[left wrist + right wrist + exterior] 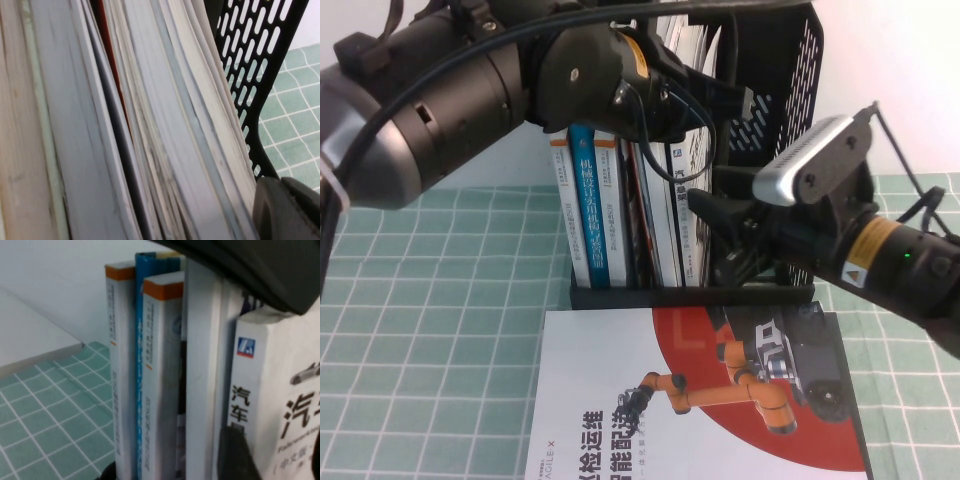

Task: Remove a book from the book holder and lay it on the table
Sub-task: Hold the bookshelf, then pick up the right side book from the book shelf

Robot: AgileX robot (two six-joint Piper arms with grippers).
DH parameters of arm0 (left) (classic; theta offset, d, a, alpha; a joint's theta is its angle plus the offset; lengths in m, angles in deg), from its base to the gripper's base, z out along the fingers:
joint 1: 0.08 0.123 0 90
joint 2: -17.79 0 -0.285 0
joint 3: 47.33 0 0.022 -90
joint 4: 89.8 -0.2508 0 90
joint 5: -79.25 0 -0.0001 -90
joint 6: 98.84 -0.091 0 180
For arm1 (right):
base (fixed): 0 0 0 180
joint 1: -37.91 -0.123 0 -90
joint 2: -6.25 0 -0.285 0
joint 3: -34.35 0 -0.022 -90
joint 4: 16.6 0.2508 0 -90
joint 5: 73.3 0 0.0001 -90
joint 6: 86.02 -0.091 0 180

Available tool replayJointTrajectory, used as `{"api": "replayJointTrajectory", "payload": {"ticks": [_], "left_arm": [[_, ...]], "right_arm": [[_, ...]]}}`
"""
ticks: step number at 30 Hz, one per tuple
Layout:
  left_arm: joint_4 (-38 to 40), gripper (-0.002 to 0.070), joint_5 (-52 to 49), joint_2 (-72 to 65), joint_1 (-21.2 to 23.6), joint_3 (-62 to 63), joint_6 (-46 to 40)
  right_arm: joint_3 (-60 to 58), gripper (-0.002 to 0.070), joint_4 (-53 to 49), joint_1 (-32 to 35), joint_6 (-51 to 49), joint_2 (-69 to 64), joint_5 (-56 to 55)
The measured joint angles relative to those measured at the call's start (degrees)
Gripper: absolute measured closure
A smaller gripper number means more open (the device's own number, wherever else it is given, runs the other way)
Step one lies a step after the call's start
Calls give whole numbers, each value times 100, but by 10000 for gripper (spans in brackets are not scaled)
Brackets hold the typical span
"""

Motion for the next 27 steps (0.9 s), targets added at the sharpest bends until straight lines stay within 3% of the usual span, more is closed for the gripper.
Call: {"api": "replayJointTrajectory", "payload": {"ticks": [17,27], "left_arm": [[-628,678,-148,150,-25,10,741],[-708,678,-290,164,-25,12,750]], "right_arm": [[209,332,899,-127,519,-634,-569],[209,331,1659,-740,1064,-647,-721]]}}
